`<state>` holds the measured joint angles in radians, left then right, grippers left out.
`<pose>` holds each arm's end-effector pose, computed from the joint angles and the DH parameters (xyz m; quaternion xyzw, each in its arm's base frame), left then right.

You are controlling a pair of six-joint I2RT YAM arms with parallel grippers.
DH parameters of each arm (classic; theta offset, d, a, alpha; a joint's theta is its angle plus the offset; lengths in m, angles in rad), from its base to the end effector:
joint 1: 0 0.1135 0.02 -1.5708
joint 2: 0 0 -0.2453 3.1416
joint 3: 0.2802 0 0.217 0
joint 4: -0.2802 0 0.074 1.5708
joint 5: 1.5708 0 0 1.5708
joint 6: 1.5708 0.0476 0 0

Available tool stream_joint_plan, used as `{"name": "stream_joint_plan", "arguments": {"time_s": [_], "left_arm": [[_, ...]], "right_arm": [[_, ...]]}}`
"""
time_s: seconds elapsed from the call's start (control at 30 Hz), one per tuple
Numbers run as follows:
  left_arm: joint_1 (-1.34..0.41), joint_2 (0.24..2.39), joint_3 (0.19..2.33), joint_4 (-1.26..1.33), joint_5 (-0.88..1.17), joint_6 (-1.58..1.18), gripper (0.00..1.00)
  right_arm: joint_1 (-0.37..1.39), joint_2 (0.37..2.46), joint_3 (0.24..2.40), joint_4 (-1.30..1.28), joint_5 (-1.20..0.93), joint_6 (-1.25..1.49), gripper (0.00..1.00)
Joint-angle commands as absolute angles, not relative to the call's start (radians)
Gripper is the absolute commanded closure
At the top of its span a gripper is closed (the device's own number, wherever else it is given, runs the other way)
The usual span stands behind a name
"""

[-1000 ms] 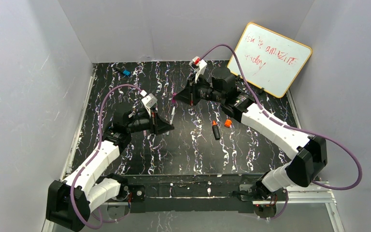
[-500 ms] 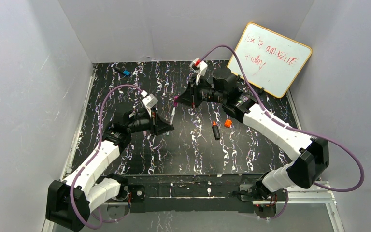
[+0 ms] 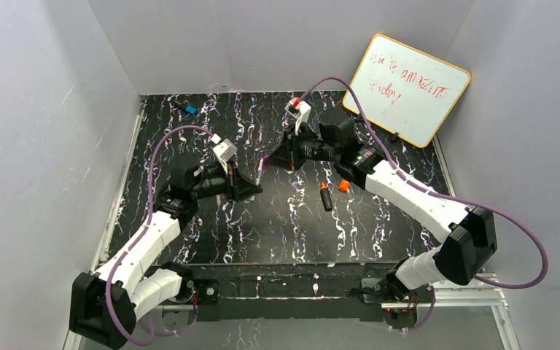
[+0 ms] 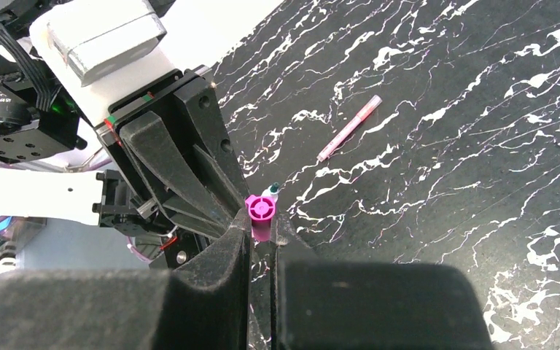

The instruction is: Insert the pens into the pen caps

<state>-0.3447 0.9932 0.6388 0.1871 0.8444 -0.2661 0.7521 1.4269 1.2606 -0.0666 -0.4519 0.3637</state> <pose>0.1824 -0.1033 0.2853 0.2917 0.6857 -0.4755 0.4675 0.2152 0.2298 0.3540 -0.2839 0.7234 0.4691 0.4197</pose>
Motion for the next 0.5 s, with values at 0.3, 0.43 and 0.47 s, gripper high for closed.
{"name": "stream_joint_plan", "arguments": {"time_s": [0.3,0.43,0.47], "left_arm": [[-0.348,0.990,0.679,0.155,0.837,-0.232,1.00],[-0.348,0.985,0.677,0.158,0.844,-0.233,1.00],[-0.348,0.984,0.677,0.160,0.844,-0.234,1.00]], "right_arm": [[0.741,1.344,1.294,0.047,-0.370,0.354,0.86],[0.738,1.359,1.302,0.058,-0.367,0.356,0.86],[0.739,1.362,1.300,0.064,-0.366,0.356,0.86]]}}
